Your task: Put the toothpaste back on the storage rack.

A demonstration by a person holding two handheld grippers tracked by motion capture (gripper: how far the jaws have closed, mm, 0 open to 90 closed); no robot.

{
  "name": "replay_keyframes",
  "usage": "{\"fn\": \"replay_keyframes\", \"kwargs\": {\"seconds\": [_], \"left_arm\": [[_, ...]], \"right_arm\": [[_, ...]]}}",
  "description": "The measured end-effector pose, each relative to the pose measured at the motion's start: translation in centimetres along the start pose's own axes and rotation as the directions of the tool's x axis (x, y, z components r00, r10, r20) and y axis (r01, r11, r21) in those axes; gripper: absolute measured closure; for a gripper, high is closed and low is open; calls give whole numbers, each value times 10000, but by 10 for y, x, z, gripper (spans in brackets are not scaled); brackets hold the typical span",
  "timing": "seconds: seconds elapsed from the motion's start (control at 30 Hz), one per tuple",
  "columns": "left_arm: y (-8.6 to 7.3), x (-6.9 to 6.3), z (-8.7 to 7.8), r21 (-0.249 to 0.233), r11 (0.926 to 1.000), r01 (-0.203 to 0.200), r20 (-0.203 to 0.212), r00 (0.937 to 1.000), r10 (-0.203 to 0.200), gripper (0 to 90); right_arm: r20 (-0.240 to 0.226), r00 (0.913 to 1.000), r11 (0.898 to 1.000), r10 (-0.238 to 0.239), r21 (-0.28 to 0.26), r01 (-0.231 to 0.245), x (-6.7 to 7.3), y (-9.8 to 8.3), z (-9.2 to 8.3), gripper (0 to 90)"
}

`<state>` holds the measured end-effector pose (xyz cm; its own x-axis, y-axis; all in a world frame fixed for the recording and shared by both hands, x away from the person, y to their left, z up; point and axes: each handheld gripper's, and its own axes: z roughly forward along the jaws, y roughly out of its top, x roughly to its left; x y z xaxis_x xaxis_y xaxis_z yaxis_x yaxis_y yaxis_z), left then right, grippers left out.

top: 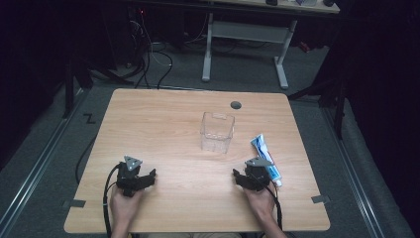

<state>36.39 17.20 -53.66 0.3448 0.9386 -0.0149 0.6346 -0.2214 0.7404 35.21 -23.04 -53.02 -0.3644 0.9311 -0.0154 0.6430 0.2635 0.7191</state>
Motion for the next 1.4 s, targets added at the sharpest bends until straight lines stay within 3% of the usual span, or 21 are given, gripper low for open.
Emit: {"fn": "replay_keyframes", "kwargs": {"seconds": [0.2,0.53,1.03,1.4], "left_arm": [[0,0,0,2,10000,-4,-4,10000,4,253],[0,0,0,2,10000,-20,-20,10000,20,253],[0,0,0,2,10000,-20,-22,10000,20,253],[0,0,0,0,10000,-18,-24,10000,18,253]], "right_arm": [[-85,9997,9997,227,38,-227,-2,-1,-4,437],[-259,9990,9987,371,-338,-379,-8,-5,-25,452],[-29,9986,9956,534,-768,-535,-21,-9,-58,465],[263,9975,9946,651,-821,-628,-31,-9,-64,465]]}}
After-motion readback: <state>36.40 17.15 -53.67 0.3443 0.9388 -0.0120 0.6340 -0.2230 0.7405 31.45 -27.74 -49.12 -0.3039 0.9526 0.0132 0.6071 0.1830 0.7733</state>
